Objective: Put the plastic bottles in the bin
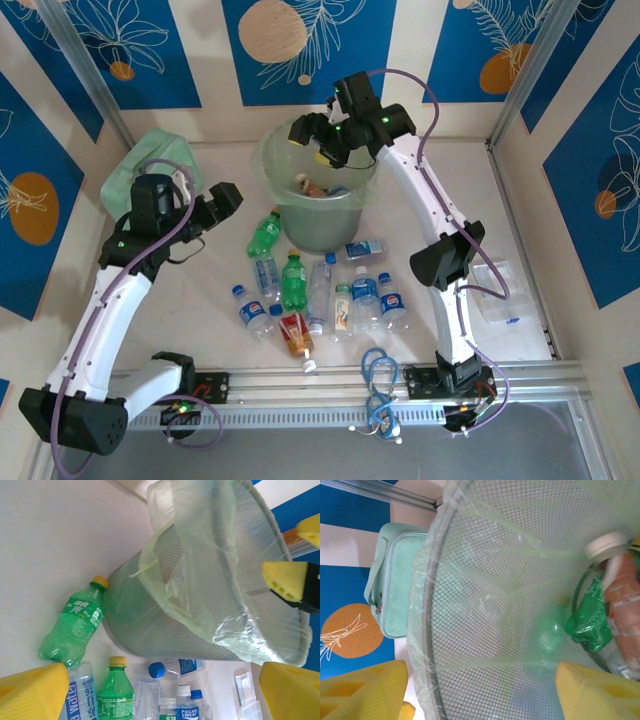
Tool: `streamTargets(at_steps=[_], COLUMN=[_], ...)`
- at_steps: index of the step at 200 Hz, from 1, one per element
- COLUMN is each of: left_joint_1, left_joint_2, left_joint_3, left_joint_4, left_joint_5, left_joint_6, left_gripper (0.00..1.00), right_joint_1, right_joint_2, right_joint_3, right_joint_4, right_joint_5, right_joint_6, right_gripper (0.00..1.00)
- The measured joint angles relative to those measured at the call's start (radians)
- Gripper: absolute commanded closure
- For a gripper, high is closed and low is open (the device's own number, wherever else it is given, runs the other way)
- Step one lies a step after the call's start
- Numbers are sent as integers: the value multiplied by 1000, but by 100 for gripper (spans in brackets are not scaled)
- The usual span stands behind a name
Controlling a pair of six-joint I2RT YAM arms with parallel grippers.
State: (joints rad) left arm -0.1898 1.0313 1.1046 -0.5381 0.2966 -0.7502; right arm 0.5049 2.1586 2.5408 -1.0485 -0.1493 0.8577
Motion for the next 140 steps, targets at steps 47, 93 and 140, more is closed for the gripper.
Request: streamTargets(at_steps=[47, 93, 140], left_joint_1=[0, 0, 0], left_joint_2=[0, 0, -3], left_joint_3=[-24, -75, -172], left_joint_4=[-28, -78, -133], left_joint_5=[-20, -52, -71], left_joint_6=[-3, -28, -60], left_gripper=[10, 17, 26], right_joint_1=[-2, 2, 60], right_joint_2=[-3, -73, -332], right_joint_3=[37, 5, -247], right_joint_4=[-1, -18, 20], right_joint_5=[-12, -3, 55], right_joint_6=[-4, -47, -143], right_gripper=[22, 22, 23])
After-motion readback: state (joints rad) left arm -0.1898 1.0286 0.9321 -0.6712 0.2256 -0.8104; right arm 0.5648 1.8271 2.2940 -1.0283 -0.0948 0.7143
